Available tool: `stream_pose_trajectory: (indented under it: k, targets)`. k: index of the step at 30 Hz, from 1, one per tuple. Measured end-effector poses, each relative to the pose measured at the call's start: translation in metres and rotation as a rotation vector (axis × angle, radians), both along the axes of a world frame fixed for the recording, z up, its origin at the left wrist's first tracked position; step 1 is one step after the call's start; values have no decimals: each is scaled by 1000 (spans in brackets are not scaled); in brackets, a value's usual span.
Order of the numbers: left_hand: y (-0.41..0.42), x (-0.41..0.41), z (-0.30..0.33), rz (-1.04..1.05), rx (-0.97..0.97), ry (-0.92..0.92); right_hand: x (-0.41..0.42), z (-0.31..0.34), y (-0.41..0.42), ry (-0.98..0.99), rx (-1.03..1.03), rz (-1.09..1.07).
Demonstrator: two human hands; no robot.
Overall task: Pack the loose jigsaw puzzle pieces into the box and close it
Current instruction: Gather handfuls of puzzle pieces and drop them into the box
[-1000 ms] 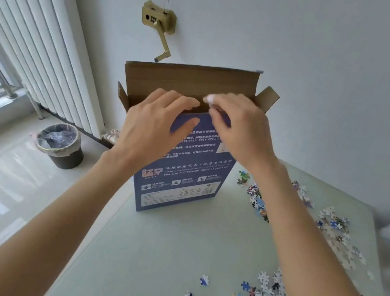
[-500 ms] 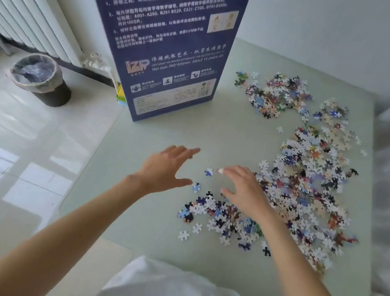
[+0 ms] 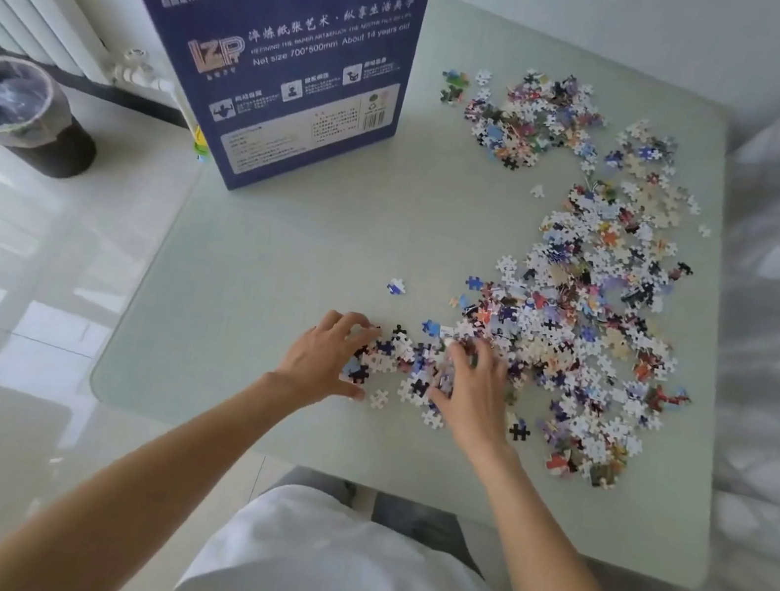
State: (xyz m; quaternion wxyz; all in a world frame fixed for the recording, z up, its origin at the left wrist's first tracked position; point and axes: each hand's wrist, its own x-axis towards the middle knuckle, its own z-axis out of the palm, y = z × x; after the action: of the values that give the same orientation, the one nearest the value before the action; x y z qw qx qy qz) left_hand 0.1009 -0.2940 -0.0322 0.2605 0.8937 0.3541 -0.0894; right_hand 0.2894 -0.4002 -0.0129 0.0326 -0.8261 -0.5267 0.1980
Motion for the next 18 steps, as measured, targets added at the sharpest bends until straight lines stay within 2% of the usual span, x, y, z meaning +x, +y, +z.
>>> stream_pose_trajectory:
  k: [10,12,15,18]
  targets:
    - [-3,24,2,357,-144,-147,6,8,31,252,17,107]
    - [-5,32,5,364,-174,-141,18,14,28,196,49,127]
    - [-7,46,8,343,-185,-72,43,14,20,-60,48,6]
    - [-7,61,11,312,-129,17,56,8,19,-7,-121,-118]
